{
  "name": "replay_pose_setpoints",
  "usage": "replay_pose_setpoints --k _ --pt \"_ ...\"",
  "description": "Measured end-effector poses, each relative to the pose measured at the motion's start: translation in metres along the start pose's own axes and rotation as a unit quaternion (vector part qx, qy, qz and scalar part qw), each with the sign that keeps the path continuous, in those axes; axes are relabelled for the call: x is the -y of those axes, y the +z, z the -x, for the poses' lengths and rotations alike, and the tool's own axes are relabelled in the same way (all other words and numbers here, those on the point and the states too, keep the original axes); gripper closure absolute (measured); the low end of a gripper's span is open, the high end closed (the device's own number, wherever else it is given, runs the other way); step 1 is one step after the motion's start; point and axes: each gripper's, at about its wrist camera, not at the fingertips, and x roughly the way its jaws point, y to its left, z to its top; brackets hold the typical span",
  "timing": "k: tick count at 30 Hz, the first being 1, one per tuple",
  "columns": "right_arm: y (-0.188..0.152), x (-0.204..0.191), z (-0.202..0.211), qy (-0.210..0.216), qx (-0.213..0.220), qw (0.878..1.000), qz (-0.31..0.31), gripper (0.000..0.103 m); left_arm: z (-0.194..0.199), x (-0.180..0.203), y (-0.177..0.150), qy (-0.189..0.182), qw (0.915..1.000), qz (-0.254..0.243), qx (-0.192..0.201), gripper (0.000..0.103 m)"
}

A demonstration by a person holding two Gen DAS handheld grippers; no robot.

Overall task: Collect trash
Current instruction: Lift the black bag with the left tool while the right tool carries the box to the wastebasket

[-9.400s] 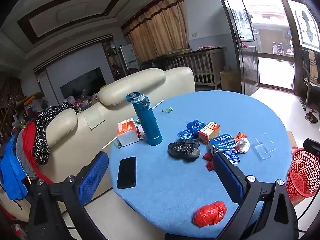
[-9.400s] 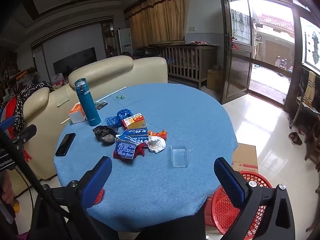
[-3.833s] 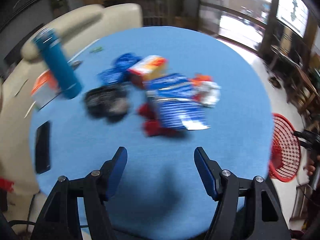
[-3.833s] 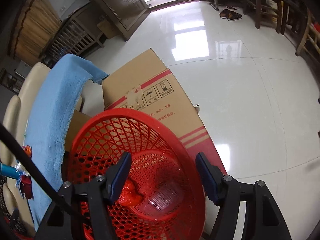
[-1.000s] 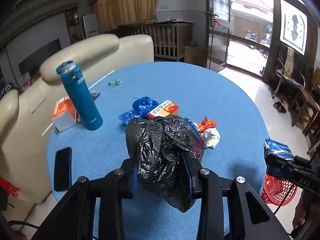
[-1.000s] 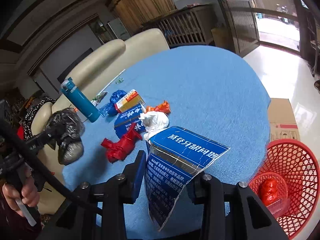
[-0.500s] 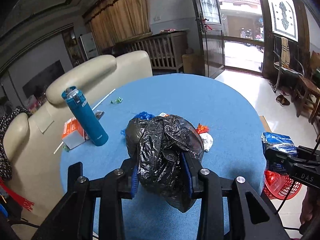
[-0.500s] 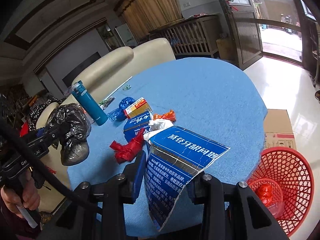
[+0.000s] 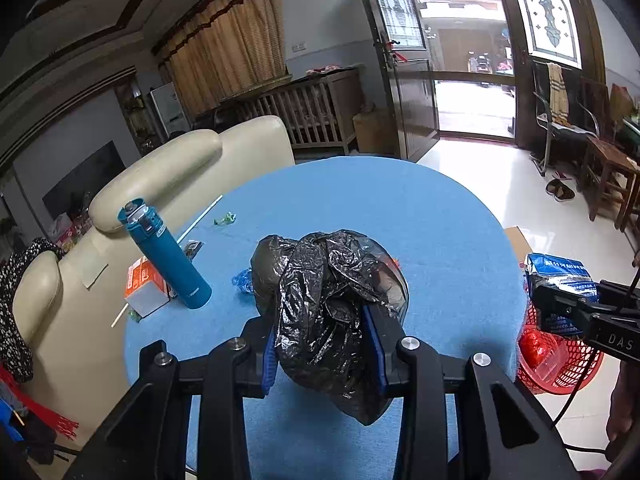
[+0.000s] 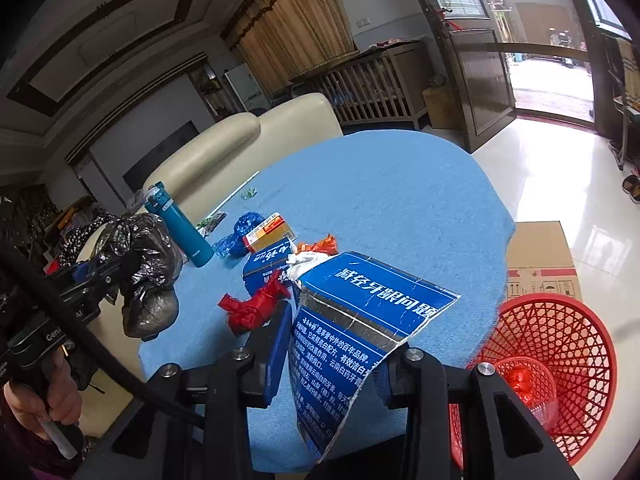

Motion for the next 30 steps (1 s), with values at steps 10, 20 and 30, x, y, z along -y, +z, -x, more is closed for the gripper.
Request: replay_pose_setpoints --k 10,20,30 --pt "-0.001 0.014 0.009 -0.003 0.008 1.000 -0.018 0.064 0.004 0.018 0.004 -0.002 0.9997 -0.025 0.002 0.064" --pt "-0.004 0.032 0.016 -0.011 0.014 0.999 -0.037 0.064 0.001 0.035 0.007 -0.012 0.9989 -0.046 0.000 0.064" --pt "-0.005 0.048 0.026 -0.018 0.022 0.998 -0.051 0.064 -0.001 0.056 0.011 -0.025 0.9974 -0.068 0.001 0.064"
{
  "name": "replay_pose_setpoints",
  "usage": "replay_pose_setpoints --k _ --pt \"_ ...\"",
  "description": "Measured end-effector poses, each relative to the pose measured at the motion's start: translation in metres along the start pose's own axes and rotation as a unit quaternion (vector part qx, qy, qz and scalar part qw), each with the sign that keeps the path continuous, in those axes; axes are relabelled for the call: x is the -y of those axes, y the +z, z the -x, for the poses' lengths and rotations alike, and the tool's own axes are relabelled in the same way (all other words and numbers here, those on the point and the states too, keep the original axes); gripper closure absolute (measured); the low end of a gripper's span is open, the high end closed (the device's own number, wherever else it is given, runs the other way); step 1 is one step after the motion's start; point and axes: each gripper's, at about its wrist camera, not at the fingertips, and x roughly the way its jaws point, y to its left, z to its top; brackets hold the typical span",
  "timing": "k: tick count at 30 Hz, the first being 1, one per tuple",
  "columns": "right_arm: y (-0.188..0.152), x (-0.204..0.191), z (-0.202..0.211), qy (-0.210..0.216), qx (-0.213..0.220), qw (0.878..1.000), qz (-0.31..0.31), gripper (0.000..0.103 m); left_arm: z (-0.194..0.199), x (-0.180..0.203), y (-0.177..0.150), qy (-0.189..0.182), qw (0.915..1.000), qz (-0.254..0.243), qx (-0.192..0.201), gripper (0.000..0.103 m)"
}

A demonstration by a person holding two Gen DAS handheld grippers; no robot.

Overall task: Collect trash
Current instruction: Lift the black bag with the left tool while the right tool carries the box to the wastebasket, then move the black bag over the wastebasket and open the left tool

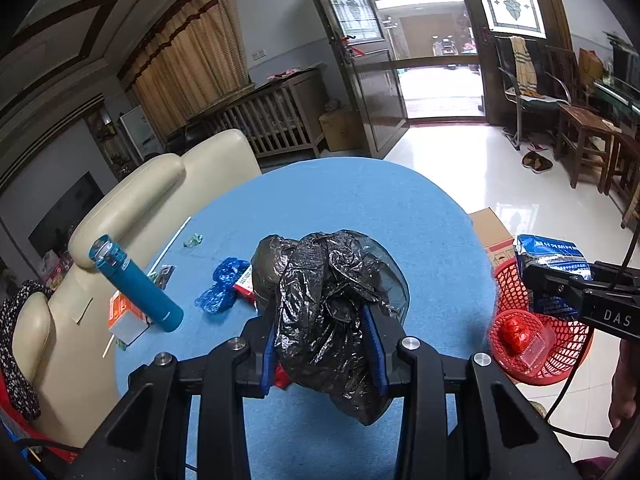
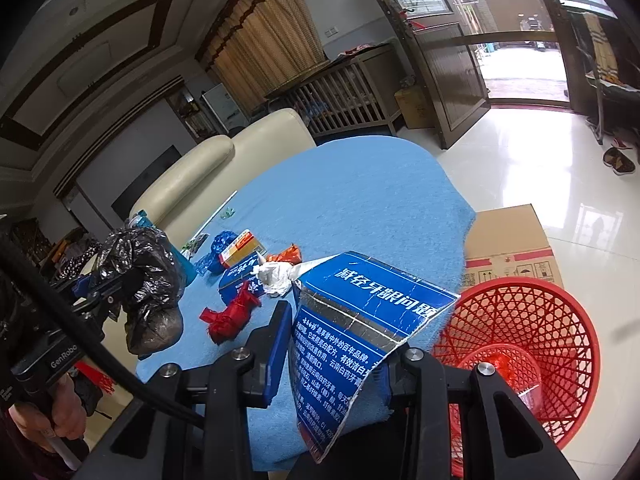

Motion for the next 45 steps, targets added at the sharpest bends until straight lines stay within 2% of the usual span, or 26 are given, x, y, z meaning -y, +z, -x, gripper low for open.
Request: replay_pose_setpoints --k 12,22,28,34,35,38,40,42,43,45 --pt "-0.001 0.027 0.010 -0.007 0.004 1.000 -0.030 0.064 -0.006 0.032 0.008 -0.015 0.9992 -0.036 -0.007 0.064" --pt "-0.001 0.077 0.017 -0.013 -0.009 0.993 -0.113 0.064 -0.017 0.075 0.017 -0.093 0.9927 -0.065 -0.040 0.064" --pt "-0.006 0.109 0.019 -0.020 -0.023 0.986 -0.166 0.062 -0.027 0.117 0.022 -0.139 0.9834 -0.098 -0.063 0.063" --pt "-0.010 0.137 0.021 -0.017 -0.033 0.977 -0.212 0.062 -0.041 0.145 0.025 -0.183 0.9732 -0.108 -0.087 0.063" --pt "-0.011 0.142 0.021 -0.013 -0.035 0.974 -0.222 0.061 -0.042 0.148 0.026 -0.188 0.9720 -0.109 -0.089 0.063" --pt "-0.013 0.152 0.023 -0.002 -0.034 0.969 -0.244 0.045 -0.044 0.159 0.027 -0.205 0.9678 -0.113 -0.093 0.062" --pt "-0.013 0.157 0.026 -0.002 -0.027 0.967 -0.252 0.044 -0.044 0.164 0.029 -0.214 0.9655 -0.117 -0.092 0.062" --pt "-0.013 0.159 0.029 -0.006 -0.021 0.967 -0.253 0.044 -0.044 0.168 0.030 -0.219 0.9641 -0.119 -0.091 0.054" --pt "-0.012 0.160 0.031 -0.007 -0.018 0.967 -0.254 0.044 -0.044 0.169 0.031 -0.222 0.9639 -0.119 -0.087 0.047" --pt "-0.012 0.164 0.034 -0.008 -0.013 0.966 -0.257 0.044 -0.042 0.172 0.033 -0.224 0.9640 -0.120 -0.079 0.042"
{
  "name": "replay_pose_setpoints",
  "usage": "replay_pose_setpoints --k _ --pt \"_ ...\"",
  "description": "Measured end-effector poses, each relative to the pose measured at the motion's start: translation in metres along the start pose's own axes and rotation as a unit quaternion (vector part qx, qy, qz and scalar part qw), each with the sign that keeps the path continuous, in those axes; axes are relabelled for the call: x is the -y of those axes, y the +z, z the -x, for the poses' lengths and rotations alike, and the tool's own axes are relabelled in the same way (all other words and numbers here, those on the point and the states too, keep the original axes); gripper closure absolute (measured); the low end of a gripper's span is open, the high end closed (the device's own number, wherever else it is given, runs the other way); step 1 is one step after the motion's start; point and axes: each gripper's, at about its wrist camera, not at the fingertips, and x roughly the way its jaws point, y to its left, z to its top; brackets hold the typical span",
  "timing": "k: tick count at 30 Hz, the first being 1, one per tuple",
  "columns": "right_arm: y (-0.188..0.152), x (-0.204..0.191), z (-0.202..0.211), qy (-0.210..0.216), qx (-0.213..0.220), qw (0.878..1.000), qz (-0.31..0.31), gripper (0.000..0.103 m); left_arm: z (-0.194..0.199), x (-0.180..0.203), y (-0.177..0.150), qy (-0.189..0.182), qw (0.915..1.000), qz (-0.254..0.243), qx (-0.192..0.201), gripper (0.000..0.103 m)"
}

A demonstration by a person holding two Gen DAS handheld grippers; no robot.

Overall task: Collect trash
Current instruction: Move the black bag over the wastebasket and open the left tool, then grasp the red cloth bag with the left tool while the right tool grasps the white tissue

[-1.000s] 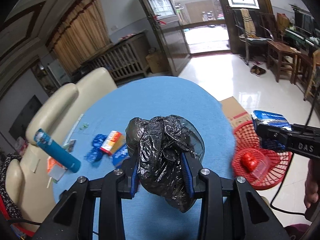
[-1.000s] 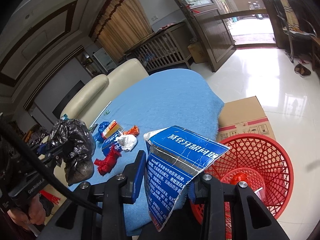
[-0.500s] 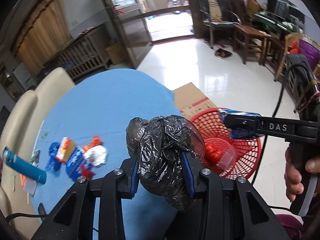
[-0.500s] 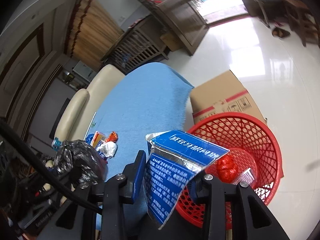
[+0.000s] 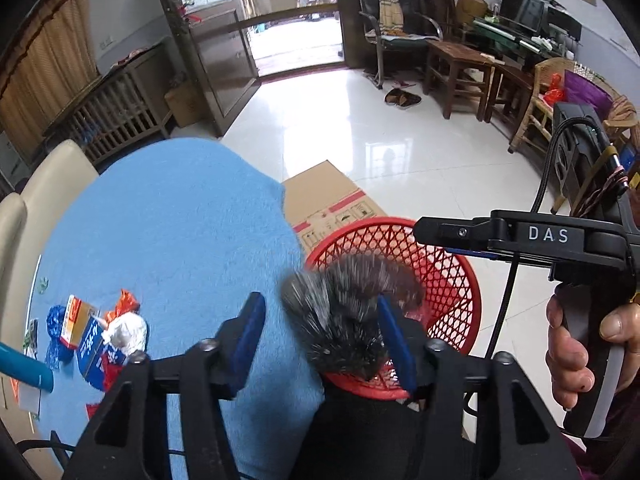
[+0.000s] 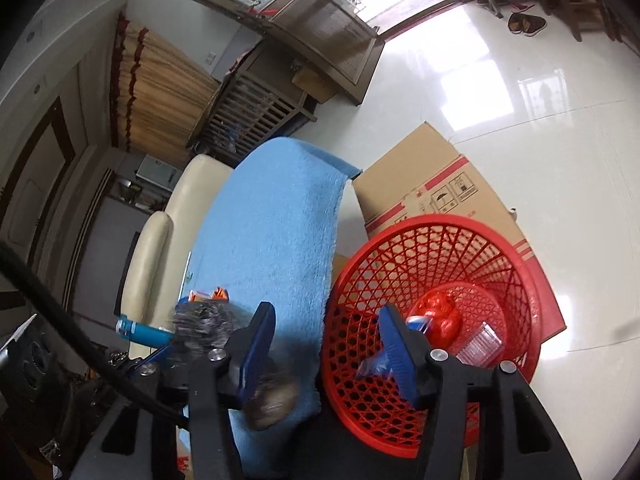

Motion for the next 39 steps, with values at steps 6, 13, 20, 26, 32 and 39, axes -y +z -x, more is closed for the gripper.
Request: replay_pose_setpoints --k 6,13,20,26,32,39 --pt "0.005 0.006 0.006 -0.002 0.012 1.000 -0.010 0.044 0.005 0.001 0.000 0.004 0.9999 -0.006 0.009 0.041" --pt "0.004 0.004 0.006 -0.002 0.013 1.000 -0.007 0.044 0.007 -0.019 -0.017 0.020 0.9996 0.022 -0.006 0.041" --pt "0.001 -0.004 0.001 -0.003 0.006 1.000 0.002 0.044 0.022 -0.053 -0.057 0.058 0.9966 0.057 -0.017 0.034" --pt "-0.004 -0.019 -0.006 -0.007 -0.001 1.000 0.017 0.044 0.035 -0.104 -0.097 0.092 0.9879 0.122 -0.028 0.034" --pt "-0.015 -0.042 -0.019 -0.010 -0.019 0.999 0.044 0.044 0.055 -0.160 -0.142 0.133 0.9708 0.198 -0.026 0.034" --pt "-0.030 -0.085 -0.041 -0.007 -0.048 0.994 0.095 0.044 0.071 -0.215 -0.188 0.152 0.9457 0.286 -0.028 0.034"
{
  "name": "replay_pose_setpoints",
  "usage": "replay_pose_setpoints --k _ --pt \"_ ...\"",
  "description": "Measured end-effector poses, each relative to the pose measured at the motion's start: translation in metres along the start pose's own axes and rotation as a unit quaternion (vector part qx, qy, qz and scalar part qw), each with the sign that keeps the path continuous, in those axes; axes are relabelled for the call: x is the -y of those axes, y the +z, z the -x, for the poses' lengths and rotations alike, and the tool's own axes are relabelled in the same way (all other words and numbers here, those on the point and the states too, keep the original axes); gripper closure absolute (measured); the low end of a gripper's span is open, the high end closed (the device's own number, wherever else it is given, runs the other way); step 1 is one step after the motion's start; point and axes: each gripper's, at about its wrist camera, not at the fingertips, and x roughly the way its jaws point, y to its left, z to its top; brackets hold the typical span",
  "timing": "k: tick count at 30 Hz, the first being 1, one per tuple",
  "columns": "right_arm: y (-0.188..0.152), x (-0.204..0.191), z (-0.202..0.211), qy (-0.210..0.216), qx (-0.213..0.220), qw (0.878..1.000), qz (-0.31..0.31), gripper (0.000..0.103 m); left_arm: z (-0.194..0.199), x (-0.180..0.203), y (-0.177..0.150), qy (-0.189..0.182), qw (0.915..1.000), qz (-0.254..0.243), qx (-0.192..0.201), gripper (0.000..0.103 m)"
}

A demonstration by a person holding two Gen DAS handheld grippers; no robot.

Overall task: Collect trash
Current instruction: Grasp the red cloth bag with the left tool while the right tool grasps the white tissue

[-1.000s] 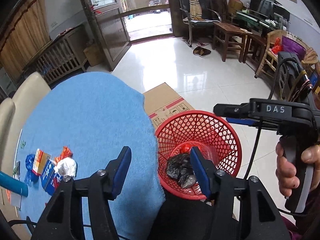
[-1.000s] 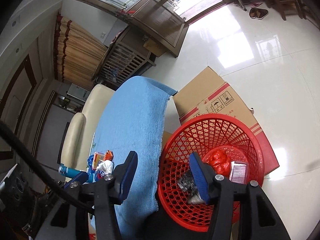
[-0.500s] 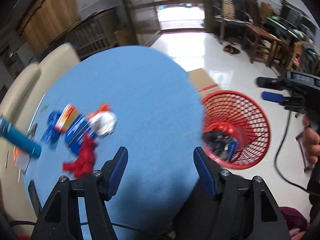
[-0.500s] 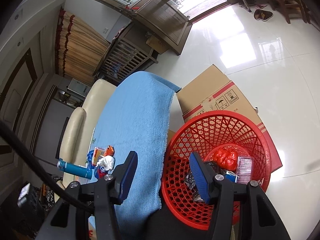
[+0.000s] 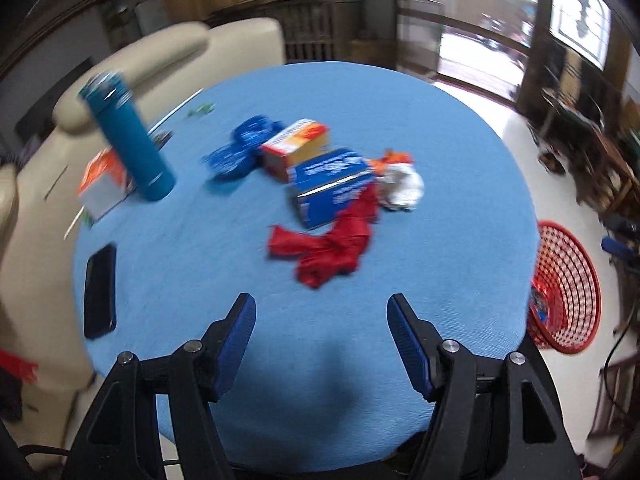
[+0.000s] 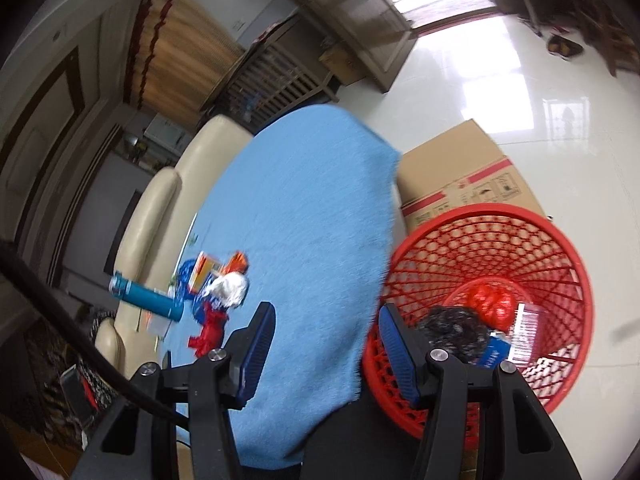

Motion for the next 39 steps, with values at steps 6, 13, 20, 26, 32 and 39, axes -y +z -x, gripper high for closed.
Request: replay_pose_setpoints --k 6,13,20,26,32,39 --pt "-0.009 -0.059 -0.030 0.012 -0.026 0.996 0.086 0.044 -0.001 -0.019 0.003 -0.007 0.9997 0.021 0.009 0.034" --pt "-0.015 -0.118 -0.080 0.013 -0.044 0.980 0.196 0.044 -0.015 -0.026 0.008 -0.044 0.9987 0.025 0.006 0.033" --pt "-0.012 -0.149 -0.151 0.000 -0.077 0.965 0.252 0.045 -0.026 -0.035 0.019 -0.070 0.9970 0.032 0.006 0.033" --pt "-0.007 -0.160 -0.207 -0.013 -0.102 0.958 0.268 0.046 -0.035 -0.039 0.028 -0.084 0.9960 0.029 -0.001 0.033" --pt "0.003 -0.164 -0.242 -0.006 -0.115 0.957 0.265 0.046 -0.044 -0.034 0.038 -0.102 0.9946 0.018 -0.007 0.033" --pt "0.001 -0.166 -0.255 0.009 -0.120 0.955 0.269 0.065 -0.060 -0.023 0.049 -0.129 0.9913 0.010 -0.022 0.033"
